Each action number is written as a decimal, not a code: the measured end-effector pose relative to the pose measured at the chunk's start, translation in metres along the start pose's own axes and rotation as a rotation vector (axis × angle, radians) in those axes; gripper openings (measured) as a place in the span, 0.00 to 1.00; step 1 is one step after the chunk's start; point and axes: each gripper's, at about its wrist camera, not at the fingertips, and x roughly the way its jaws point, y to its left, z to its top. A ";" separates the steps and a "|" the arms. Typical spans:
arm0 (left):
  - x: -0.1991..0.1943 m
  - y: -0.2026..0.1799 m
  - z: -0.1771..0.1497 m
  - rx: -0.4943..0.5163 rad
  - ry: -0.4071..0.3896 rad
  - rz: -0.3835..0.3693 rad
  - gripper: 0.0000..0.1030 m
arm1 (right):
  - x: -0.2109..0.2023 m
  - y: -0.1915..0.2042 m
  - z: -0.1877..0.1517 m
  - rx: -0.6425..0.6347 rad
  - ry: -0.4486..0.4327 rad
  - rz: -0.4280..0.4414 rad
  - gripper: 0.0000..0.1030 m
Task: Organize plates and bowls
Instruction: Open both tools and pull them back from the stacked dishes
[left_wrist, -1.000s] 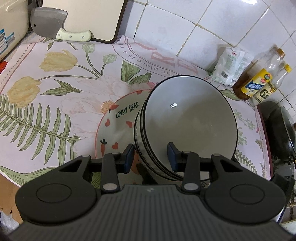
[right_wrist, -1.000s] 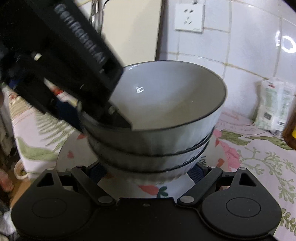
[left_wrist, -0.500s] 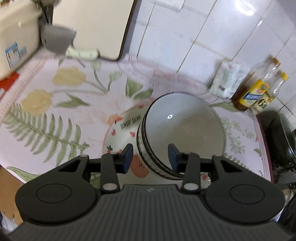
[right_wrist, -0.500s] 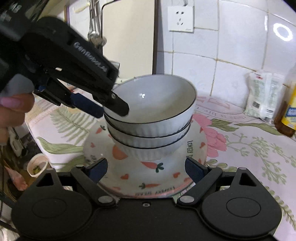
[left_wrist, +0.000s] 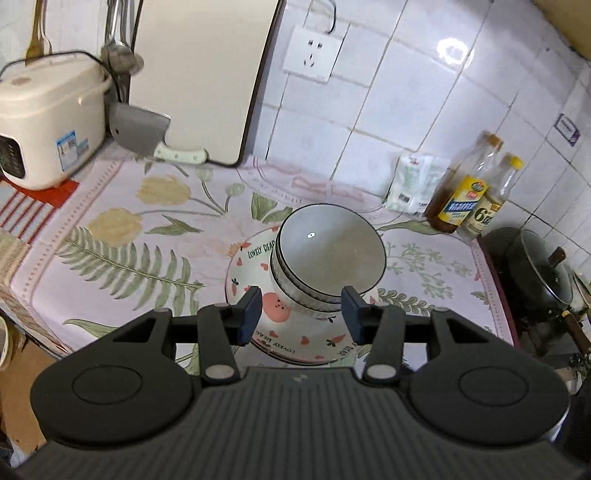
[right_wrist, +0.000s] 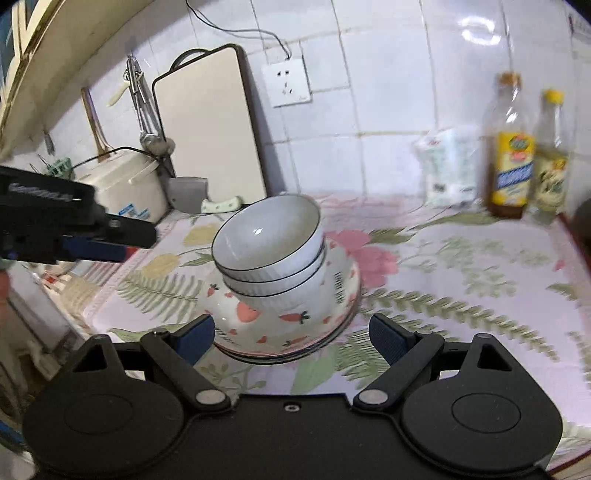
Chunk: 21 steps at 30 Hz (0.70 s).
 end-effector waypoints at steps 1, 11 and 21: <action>-0.006 0.000 -0.001 0.001 -0.006 -0.005 0.46 | -0.006 0.002 0.001 -0.011 -0.002 -0.023 0.90; -0.058 -0.007 -0.020 0.030 -0.061 -0.048 0.50 | -0.048 0.014 -0.003 -0.066 -0.012 -0.137 0.90; -0.068 -0.021 -0.031 0.104 -0.068 0.003 0.61 | -0.087 0.022 0.004 -0.036 -0.053 -0.289 0.96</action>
